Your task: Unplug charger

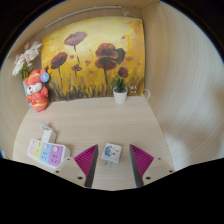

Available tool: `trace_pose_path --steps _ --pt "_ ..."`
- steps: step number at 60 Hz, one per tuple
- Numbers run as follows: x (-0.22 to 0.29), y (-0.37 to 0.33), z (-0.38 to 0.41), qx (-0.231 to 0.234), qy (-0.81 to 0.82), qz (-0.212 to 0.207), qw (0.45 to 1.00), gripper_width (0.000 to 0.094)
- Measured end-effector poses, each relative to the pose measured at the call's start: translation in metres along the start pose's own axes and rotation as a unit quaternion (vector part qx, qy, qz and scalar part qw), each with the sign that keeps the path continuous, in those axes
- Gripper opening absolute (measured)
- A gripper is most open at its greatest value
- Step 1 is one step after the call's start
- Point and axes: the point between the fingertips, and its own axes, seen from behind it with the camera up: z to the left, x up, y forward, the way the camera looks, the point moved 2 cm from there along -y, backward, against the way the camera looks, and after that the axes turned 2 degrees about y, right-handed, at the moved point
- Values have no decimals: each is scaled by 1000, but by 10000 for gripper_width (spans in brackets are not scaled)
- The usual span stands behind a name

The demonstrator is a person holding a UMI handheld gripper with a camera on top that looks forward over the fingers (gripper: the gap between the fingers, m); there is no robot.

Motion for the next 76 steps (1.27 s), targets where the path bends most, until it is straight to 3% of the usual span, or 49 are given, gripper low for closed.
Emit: trace_pose_path --steps 5,18,24,42,76 --pt "21 -23 3 -11 2 -28 1000 777" --pt "80 -134 44 -3 5 -138 990 781" --pt "80 -184 70 1 2 -172 985 785" --pt "28 -270 143 12 -31 -178 983 804" --pt "-32 -299 161 29 -50 -159 986 800"
